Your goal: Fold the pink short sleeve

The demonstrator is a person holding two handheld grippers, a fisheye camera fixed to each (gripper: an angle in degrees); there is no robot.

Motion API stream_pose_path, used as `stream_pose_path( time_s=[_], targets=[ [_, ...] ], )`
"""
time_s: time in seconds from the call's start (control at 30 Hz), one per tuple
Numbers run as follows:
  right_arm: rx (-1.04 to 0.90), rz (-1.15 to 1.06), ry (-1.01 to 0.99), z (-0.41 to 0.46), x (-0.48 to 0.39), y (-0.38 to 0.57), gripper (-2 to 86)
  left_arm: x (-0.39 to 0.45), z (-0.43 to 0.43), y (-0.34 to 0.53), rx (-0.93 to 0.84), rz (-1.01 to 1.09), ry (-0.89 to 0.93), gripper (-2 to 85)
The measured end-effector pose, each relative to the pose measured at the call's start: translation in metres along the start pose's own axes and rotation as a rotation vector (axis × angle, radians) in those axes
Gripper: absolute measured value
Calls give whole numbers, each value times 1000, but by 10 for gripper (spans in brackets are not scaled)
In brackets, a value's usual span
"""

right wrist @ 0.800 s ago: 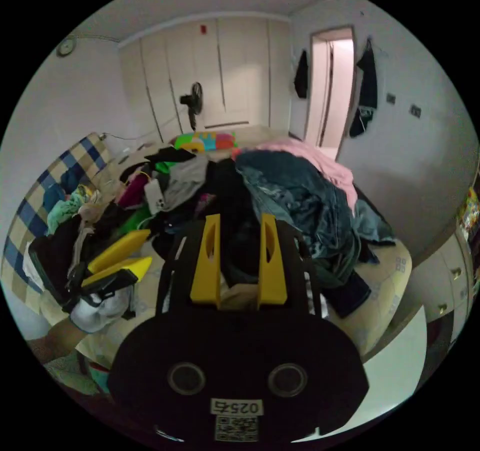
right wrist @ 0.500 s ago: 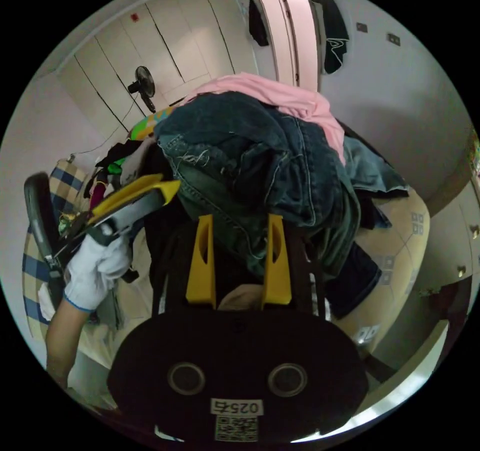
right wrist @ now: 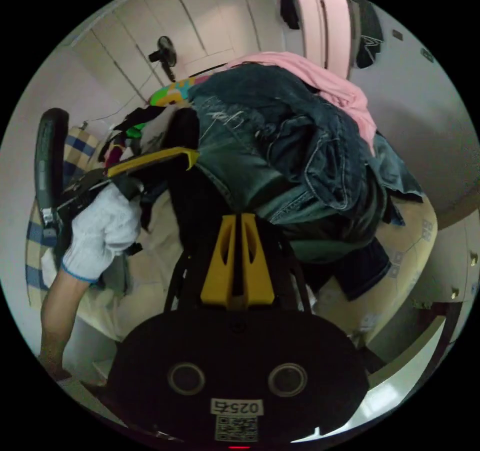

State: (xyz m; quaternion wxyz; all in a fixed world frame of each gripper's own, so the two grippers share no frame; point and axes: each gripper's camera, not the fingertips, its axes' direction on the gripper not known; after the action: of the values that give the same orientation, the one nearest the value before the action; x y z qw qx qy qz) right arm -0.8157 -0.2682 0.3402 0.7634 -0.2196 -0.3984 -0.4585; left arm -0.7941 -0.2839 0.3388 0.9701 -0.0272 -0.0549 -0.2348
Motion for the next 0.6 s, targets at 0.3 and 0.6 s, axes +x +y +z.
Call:
stream_pose_path(
  time_s=[0.3,0.6],
  targets=[
    [13,40,-180,-21,-29,-2,-7,-38,-59,55,157,-18,235,-3],
    [-73,-50,-131,-11,-16,5,-7,-4,54,-21,-1,73,320,119]
  ],
)
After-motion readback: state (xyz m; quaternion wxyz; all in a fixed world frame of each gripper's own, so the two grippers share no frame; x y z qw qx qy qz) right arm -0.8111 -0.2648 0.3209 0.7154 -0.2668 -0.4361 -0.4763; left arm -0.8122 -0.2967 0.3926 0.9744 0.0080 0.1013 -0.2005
